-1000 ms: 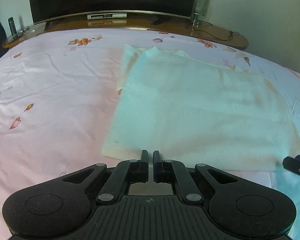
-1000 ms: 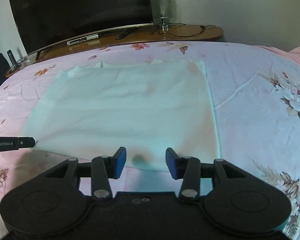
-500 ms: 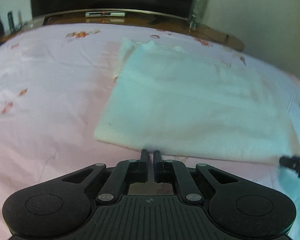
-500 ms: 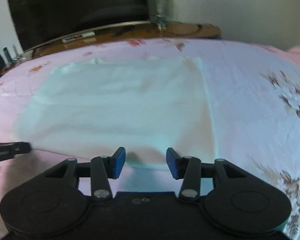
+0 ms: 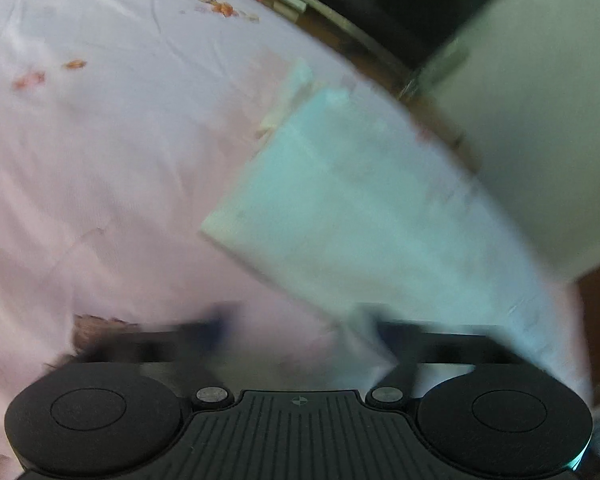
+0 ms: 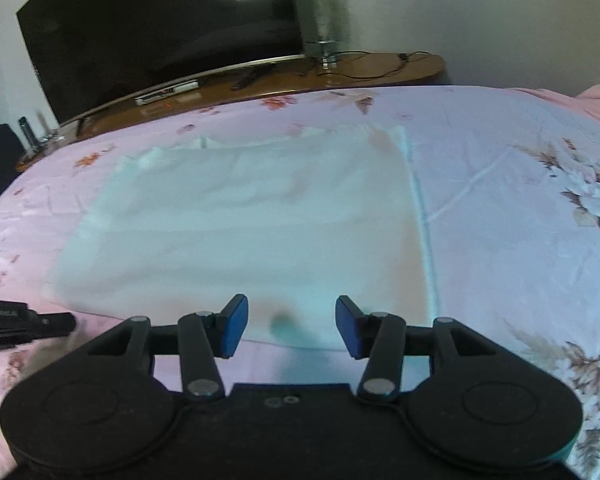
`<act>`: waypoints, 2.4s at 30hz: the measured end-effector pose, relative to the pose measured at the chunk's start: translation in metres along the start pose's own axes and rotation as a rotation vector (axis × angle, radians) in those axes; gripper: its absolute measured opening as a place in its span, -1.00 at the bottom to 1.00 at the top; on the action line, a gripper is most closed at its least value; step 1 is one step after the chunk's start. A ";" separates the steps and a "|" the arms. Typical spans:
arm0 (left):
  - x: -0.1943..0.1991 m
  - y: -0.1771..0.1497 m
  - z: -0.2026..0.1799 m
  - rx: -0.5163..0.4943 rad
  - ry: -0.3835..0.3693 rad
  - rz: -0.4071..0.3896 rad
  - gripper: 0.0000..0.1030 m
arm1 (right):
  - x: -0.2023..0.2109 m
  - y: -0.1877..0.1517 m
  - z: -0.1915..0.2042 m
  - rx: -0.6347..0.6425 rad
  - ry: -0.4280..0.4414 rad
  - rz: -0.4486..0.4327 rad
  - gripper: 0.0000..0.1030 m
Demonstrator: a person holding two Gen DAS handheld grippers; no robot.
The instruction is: Fold small clothes
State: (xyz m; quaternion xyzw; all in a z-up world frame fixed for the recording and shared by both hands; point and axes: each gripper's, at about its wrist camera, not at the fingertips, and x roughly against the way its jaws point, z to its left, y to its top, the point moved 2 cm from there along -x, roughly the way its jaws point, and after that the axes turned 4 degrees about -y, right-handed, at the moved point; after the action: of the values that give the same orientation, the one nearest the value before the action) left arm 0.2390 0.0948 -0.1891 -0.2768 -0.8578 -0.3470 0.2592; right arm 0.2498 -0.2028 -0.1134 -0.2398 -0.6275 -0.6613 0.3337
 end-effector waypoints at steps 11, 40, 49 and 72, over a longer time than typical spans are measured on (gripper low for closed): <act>-0.013 -0.003 0.027 0.284 -0.136 -0.031 0.81 | -0.007 0.007 0.020 0.022 0.050 0.003 -0.06; -0.086 0.028 0.015 0.401 -0.255 -0.181 -0.18 | -0.115 0.061 0.062 0.209 -0.013 0.005 -0.50; -0.098 0.034 0.019 0.426 -0.211 -0.184 -0.85 | -0.115 0.060 0.060 0.208 0.010 -0.006 -0.50; -0.126 -0.020 -0.199 -0.518 -0.320 0.032 -0.86 | -0.067 0.057 -0.045 -0.069 0.050 -0.053 -0.56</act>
State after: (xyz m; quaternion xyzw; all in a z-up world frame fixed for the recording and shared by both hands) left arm 0.3659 -0.1012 -0.1537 -0.3984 -0.7663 -0.5019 0.0470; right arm 0.3413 -0.2376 -0.1292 -0.2179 -0.6018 -0.6971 0.3231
